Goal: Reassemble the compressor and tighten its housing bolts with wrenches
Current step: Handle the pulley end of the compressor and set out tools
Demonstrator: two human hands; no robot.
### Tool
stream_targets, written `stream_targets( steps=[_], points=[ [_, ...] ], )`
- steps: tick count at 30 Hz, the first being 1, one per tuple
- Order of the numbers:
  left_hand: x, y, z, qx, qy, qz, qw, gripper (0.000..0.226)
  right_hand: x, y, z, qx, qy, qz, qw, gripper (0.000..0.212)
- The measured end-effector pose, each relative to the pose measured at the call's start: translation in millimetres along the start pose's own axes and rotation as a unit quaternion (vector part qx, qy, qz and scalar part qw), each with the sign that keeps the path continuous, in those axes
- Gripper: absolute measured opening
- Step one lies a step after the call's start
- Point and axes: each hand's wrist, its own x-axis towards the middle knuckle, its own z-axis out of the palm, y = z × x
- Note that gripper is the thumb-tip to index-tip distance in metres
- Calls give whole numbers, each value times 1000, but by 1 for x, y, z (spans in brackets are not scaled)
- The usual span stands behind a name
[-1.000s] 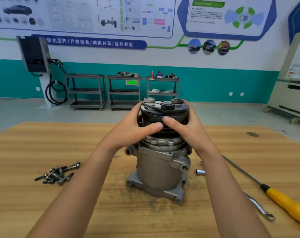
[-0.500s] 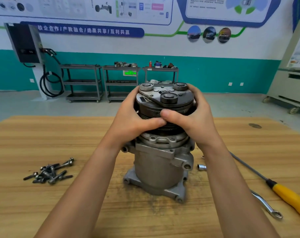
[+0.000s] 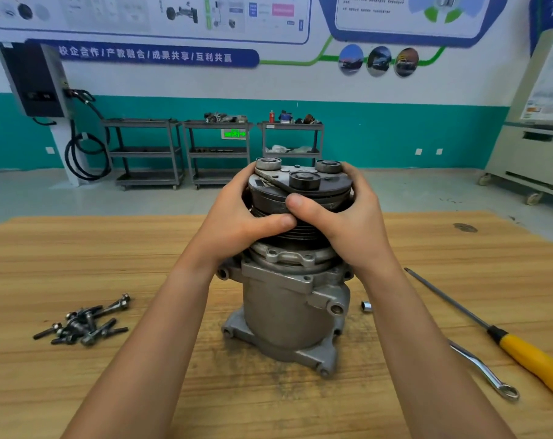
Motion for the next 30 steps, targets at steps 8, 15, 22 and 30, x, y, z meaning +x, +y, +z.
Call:
stream_targets(
  steps=[8,15,22,30],
  points=[
    [-4,2,3,17,13,0,1000,69,-2,0,-1,-13,1,-9,1000,83],
    [-4,28,16,82,85,20,993,72,16,3,-15,73,-42,-17,996,88],
    [-10,30,27,132,173,-29,976,84,29,4,-11,95,-132,23,986,140],
    [-19,26,39,144,218,-21,965,78,34,7,-16,77,-183,10,980,142]
  ],
)
